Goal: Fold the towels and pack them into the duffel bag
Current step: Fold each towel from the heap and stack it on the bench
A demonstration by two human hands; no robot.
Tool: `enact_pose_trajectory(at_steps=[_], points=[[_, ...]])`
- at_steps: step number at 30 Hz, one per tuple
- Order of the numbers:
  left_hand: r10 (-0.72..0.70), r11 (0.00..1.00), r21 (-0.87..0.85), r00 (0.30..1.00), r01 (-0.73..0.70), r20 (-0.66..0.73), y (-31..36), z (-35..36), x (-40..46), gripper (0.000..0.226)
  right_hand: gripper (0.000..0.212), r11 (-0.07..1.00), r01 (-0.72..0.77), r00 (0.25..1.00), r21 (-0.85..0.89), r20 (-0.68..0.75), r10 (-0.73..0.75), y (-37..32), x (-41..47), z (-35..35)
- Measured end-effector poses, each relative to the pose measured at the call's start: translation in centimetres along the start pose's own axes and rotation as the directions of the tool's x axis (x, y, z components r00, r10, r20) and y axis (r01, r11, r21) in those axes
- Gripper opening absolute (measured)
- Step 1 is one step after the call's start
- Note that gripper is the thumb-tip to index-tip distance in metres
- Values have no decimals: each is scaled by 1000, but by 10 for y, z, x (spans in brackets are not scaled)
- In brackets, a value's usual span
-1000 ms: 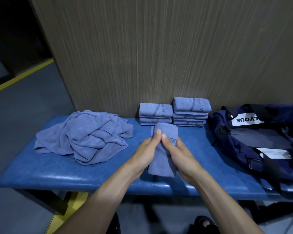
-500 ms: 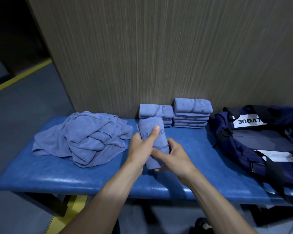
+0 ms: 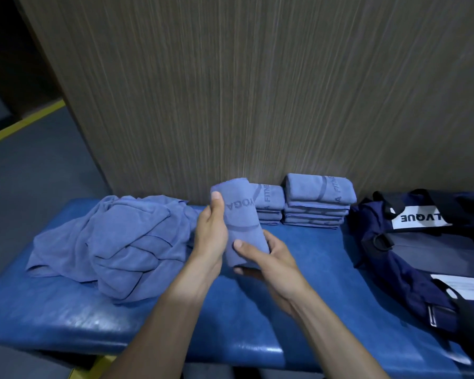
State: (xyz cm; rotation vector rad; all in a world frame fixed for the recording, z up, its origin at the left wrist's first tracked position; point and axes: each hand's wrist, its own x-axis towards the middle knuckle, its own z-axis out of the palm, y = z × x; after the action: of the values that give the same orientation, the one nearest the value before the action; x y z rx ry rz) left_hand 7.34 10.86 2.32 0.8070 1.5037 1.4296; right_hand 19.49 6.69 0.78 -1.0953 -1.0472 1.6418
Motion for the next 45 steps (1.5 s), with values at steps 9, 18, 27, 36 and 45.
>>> enact_pose_trajectory(at_steps=[9, 18, 27, 36, 45], points=[[40, 999, -36, 898, -27, 439, -3, 2, 10, 25, 32, 993, 95, 982, 71, -168, -82, -5, 21, -14], [166, 886, 212, 710, -411, 685, 4, -26, 48, 53, 40, 990, 49, 999, 133, -8, -49, -29, 38, -29], [-4, 980, 166, 819, -111, 574, 7, -25, 53, 36, 30, 968, 169, 950, 184, -294, -110, -31, 55, -44], [131, 986, -121, 974, -110, 183, 13, 0, 76, 16, 21, 962, 202, 908, -182, -335, -253, -51, 66, -39], [105, 993, -60, 994, -104, 20, 2, 13, 89, 21, 30, 589, 92, 720, -803, -356, -596, -40, 86, -40]])
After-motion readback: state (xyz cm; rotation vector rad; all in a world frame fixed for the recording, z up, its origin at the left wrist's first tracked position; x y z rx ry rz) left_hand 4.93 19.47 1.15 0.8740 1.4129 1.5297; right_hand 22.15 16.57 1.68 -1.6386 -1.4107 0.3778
